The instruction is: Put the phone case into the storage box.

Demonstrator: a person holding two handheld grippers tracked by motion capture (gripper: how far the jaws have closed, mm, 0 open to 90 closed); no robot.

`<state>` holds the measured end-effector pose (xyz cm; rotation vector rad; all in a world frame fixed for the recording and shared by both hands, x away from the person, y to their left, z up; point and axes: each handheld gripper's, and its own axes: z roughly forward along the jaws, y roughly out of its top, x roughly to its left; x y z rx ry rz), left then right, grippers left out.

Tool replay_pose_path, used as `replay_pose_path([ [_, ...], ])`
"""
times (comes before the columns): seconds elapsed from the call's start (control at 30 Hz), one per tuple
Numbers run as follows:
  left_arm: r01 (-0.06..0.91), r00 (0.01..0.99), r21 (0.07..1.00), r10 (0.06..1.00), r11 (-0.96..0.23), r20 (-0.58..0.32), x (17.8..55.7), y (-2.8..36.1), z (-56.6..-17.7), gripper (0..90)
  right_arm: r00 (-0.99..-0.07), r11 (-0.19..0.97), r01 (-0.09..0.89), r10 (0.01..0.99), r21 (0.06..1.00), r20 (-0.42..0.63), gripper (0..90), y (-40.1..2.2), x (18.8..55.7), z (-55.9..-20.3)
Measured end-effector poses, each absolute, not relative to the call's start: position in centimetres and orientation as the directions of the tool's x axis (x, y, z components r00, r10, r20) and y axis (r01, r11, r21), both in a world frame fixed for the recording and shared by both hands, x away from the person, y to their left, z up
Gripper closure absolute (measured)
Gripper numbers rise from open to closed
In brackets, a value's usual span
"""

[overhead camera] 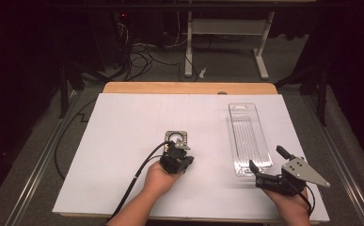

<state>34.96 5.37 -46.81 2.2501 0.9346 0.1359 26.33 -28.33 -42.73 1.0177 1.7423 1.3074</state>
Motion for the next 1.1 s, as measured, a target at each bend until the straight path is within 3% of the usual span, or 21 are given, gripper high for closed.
replay_pose_path([
  [0.87,0.624,0.676,0.656,0.714,-0.424,-0.182,31.9,14.4,-46.2,90.0,-0.43,0.181,0.171,0.898,0.969,-0.092,0.1,-28.0,26.5,-42.6],
  [1.1,0.598,0.703,0.676,0.687,-0.431,-0.183,31.4,13.1,-46.0,90.0,-0.429,0.182,0.169,0.898,0.969,-0.094,0.2,-27.9,26.5,-42.6],
])
